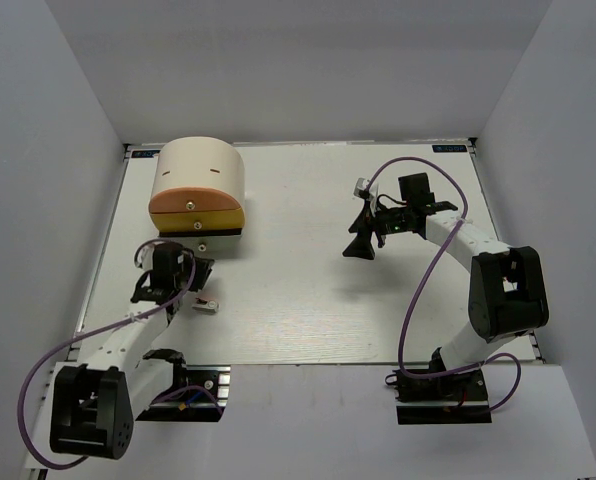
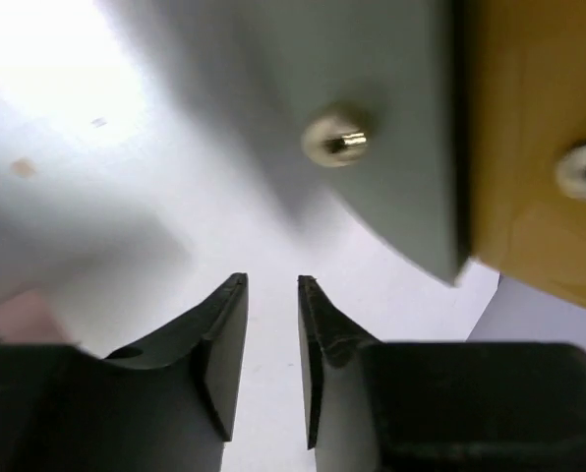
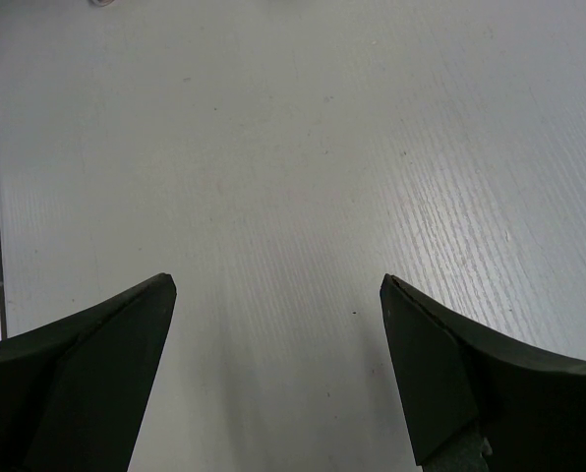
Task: Sort the stationery into containers
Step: Open the drawer
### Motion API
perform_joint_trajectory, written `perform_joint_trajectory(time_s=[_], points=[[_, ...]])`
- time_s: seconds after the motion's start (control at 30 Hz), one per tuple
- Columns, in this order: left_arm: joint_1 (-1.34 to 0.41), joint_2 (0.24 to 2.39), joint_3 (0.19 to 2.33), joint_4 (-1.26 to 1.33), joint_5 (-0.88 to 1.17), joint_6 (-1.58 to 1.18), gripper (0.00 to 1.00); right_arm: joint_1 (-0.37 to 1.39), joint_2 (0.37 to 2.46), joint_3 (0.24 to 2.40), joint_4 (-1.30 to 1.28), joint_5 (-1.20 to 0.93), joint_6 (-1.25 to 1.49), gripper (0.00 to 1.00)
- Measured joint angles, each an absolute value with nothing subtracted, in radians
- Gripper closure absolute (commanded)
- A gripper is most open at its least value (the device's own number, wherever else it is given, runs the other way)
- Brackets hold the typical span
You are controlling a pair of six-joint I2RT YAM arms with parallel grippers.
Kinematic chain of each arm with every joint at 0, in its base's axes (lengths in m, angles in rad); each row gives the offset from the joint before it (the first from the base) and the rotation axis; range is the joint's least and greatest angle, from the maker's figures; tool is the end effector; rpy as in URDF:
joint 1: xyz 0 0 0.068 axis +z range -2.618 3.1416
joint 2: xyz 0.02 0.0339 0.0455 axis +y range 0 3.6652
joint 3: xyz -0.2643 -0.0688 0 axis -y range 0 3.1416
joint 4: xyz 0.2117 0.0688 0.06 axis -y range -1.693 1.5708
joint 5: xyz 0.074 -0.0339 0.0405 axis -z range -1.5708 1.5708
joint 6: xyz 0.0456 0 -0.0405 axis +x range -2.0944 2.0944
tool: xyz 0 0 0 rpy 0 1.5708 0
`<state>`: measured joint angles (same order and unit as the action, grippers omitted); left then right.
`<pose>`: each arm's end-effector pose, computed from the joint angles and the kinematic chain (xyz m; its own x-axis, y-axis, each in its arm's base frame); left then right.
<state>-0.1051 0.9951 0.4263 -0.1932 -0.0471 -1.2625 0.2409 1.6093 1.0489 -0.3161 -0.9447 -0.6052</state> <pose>0.1726 -0.0160 0.1892 -0.2759 -0.9280 -0.2505 -0.6327 0.3715 -0.6795 0.2882 0.1088 0.2385 -0.2478 -0.4042 -0.8805 -0.9536 0.2620 0.1481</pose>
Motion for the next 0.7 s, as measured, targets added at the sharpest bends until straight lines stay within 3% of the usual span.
perform_joint_trajectory(time_s=[0.2, 0.4, 0.7], points=[[-0.084, 0.926, 0.266, -0.118, -0.026, -1.342, 0.65, 0.241, 1.609, 1.049, -0.316, -0.944, -0.607, 0.1], [-0.058, 0.91, 0.268, -0.034, -0.026, -1.341, 0.55, 0.241, 1.609, 1.036, -0.317, -0.944, -0.61, 0.1], [-0.054, 0.957, 0.512, -0.115, -0.019, -1.219, 0.4, 0.241, 1.609, 1.032, -0.318, -0.941, -0.61, 0.1]])
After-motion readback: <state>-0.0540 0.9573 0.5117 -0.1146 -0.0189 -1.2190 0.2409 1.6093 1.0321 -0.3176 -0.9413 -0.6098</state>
